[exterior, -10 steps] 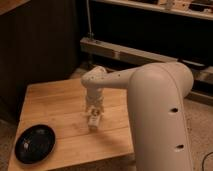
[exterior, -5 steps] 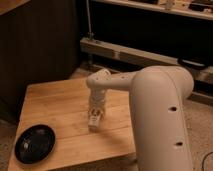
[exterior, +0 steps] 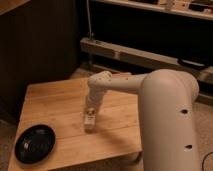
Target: Place the bottle in the ceramic bowl
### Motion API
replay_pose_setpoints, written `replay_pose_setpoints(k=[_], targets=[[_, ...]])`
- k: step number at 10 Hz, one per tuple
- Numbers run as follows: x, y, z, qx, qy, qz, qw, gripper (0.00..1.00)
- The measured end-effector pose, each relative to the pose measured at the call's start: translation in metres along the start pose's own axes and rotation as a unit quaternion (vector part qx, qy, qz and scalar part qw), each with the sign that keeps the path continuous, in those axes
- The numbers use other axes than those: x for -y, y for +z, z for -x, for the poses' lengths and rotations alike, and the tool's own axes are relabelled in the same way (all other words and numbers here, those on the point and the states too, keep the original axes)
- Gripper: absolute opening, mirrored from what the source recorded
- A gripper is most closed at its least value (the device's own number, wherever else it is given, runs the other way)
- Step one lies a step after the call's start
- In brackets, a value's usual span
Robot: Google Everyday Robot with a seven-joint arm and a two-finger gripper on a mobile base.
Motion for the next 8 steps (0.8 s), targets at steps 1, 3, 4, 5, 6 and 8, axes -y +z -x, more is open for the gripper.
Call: replay_pose_setpoints(k=[1, 3, 4, 5, 6, 8], targets=[[-0.018, 0.002, -0.004, -0.001, -0.018, 0.011, 0.9998, 0.02], [-0.064, 0.001, -0.024, -0.001, -0.065, 0.044, 0.9969, 0.00], [-0.090, 0.000, -0.043, 0.001, -0.098, 0.053, 0.9938, 0.00], [-0.109, -0.001, -0.057, 0.005, -0.123, 0.058, 0.9907, 0.00], [-0.128, -0.007, -0.075, 0.013, -0.149, 0.062, 0.9868, 0.00], [-0.165, -0.031, -0.108, 0.033, -0.205, 0.071, 0.9756, 0.00]])
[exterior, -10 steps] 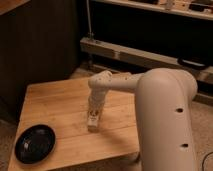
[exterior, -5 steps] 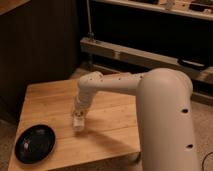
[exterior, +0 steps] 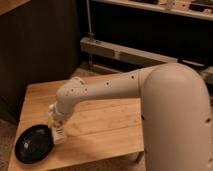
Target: Place the bottle in the ceramic bowl
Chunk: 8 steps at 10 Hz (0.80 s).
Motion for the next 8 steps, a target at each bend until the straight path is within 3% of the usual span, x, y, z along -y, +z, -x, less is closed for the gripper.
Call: replay_pose_setpoints(k=[1, 2, 4, 5, 7, 8], targets=[[-0.018, -0.009, -0.007, 0.008, -0.026, 0.003, 0.9996, 0.00], [-0.045, -0.014, -0.019, 0.016, -0.070, 0.007, 0.9974, 0.00], [-0.076, -0.013, -0.030, 0.019, -0.128, 0.015, 0.9915, 0.02], [-0.089, -0.007, -0.029, 0.022, -0.166, 0.031, 0.9855, 0.10], [-0.098, 0.005, -0.024, 0.033, -0.232, 0.073, 0.9695, 0.31], [-0.102, 0.011, -0.021, 0.034, -0.240, 0.083, 0.9665, 0.40]])
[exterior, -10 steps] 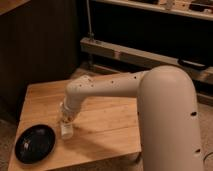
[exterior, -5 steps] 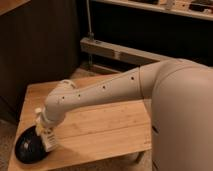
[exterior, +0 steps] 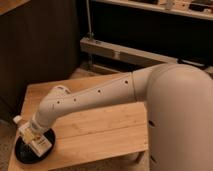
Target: Place the bottle in the ceramic bowl
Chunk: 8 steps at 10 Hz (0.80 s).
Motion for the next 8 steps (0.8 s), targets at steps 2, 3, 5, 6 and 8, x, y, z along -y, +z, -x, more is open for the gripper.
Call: replay_pose_setpoints(k=[2, 3, 5, 6, 8], targets=[[0.012, 0.015, 0.010, 0.001, 0.002, 0.023, 0.9997, 0.62], [0.018, 0.021, 0.014, -0.003, 0.000, 0.035, 0.9994, 0.71], [0.025, 0.038, 0.019, -0.020, -0.007, 0.054, 0.9983, 0.80], [0.031, 0.041, 0.019, -0.025, -0.005, 0.055, 0.9981, 0.80], [0.031, 0.043, 0.019, -0.029, -0.005, 0.056, 0.9980, 0.80]])
